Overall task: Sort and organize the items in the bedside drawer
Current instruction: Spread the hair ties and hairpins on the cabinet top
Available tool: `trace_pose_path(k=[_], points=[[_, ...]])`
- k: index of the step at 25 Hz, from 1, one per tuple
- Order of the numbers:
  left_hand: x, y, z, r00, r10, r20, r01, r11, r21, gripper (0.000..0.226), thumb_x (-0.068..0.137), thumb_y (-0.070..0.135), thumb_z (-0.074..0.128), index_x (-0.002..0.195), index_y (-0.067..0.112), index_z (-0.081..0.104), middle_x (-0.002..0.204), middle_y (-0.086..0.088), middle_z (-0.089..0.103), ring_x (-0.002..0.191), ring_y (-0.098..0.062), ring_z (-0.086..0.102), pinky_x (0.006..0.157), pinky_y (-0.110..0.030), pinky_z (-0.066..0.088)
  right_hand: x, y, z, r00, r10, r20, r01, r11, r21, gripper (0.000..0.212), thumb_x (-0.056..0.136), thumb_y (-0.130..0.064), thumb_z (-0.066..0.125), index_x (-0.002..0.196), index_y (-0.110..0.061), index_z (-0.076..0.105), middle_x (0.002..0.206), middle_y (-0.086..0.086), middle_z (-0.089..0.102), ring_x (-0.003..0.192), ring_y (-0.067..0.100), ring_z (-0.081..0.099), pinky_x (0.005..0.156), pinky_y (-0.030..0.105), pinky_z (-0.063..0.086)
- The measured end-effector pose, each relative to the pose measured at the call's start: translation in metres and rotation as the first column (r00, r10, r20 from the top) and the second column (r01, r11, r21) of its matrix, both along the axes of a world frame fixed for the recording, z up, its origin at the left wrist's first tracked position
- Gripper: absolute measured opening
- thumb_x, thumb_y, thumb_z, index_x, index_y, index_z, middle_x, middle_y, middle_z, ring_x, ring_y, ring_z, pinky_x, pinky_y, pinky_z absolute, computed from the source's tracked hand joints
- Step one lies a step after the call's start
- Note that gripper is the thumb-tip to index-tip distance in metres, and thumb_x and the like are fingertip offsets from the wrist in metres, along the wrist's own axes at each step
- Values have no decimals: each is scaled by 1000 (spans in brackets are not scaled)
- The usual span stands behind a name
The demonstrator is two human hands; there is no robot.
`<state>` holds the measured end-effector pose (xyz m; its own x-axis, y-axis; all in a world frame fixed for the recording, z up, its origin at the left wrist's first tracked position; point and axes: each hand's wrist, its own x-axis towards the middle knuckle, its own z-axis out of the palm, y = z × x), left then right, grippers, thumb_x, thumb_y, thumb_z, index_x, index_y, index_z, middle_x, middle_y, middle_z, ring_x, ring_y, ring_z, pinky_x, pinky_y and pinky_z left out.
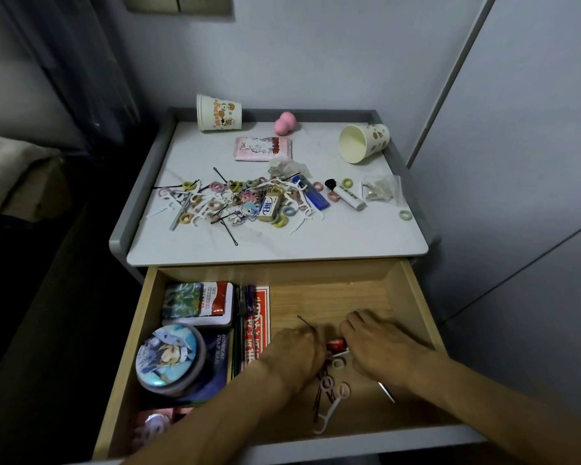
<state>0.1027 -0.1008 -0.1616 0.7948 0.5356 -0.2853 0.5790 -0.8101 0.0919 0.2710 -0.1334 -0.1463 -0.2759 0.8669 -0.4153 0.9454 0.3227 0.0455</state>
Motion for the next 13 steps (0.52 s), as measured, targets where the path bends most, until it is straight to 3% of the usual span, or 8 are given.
trace_pose_path(k=[4, 7, 10, 13], points=[[-9, 10, 13, 972, 171, 164, -115, 946, -303, 39, 105, 27, 35, 144, 24, 29, 135, -10, 53, 117, -25, 56, 100, -32, 44, 9, 0, -1, 998, 20, -66, -20, 1000, -6, 38, 100, -23, 43, 138, -17, 39, 142, 5, 40, 129, 21, 38, 108, 35, 33], [-16, 16, 15, 968, 205, 143, -135, 910, -391, 49, 106, 34, 30, 153, 30, 18, 147, -10, 44, 131, -25, 46, 106, -30, 35, 19, 1, -1, 995, 30, -100, -32, 999, -14, 43, 99, -34, 49, 138, -24, 37, 143, -1, 39, 128, 17, 37, 107, 34, 36], [-18, 21, 15, 961, 254, 111, -183, 883, -433, 60, 102, 25, 44, 154, 26, 14, 146, -10, 46, 126, -24, 50, 98, -28, 39, 19, 1, -4, 994, 20, -103, -29, 997, -78, 54, 91, -39, 62, 137, -26, 37, 140, -2, 37, 127, 18, 35, 106, 35, 34], [-21, 27, 21, 939, 318, 133, -219, 848, -482, 59, 98, 17, 52, 149, 21, 23, 133, -10, 54, 112, -23, 57, 85, -26, 45, 17, 5, -5, 991, 70, -116, -77, 996, -50, 49, 90, -33, 63, 133, -28, 40, 137, -2, 41, 123, 17, 37, 101, 33, 34]])
